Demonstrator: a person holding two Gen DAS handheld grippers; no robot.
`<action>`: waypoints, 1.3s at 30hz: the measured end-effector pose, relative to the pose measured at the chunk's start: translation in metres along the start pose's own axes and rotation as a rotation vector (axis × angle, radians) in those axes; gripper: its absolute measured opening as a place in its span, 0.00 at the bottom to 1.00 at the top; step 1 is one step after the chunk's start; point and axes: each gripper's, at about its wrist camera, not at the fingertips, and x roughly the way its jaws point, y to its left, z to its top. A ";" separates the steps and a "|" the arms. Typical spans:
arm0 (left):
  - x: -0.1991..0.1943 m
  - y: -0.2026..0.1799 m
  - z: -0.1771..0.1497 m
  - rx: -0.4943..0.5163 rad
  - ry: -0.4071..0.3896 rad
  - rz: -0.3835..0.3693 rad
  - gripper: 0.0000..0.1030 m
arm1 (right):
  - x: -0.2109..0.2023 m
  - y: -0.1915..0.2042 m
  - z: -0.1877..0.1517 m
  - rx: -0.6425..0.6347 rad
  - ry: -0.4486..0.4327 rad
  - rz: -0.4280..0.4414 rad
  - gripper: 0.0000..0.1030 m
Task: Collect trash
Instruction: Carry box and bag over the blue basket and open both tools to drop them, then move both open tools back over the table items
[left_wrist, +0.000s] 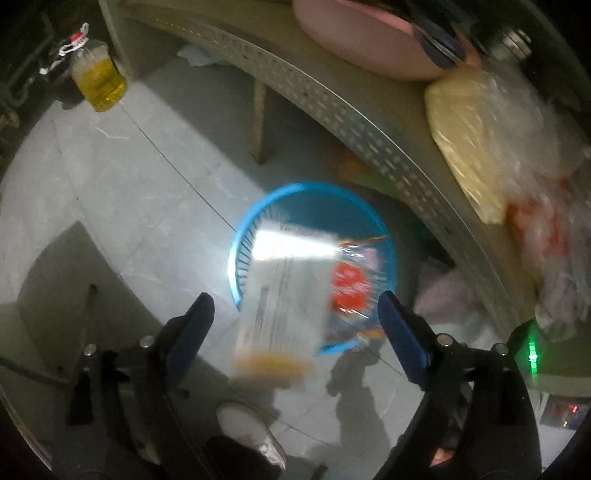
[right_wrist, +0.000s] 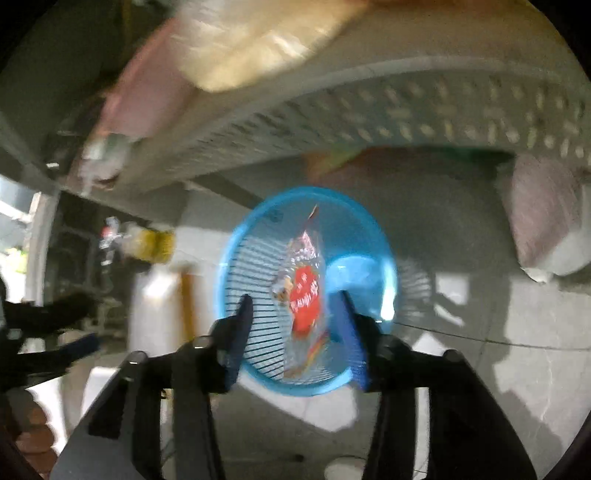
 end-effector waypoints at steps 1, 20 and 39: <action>-0.001 0.002 0.001 -0.010 0.000 -0.003 0.83 | 0.003 -0.004 -0.001 0.007 0.006 -0.011 0.45; -0.194 -0.002 -0.103 0.147 -0.381 -0.071 0.83 | -0.148 0.048 -0.093 -0.495 -0.098 -0.085 0.78; -0.349 0.128 -0.420 -0.145 -0.713 -0.152 0.87 | -0.341 0.141 -0.212 -1.010 -0.313 0.054 0.94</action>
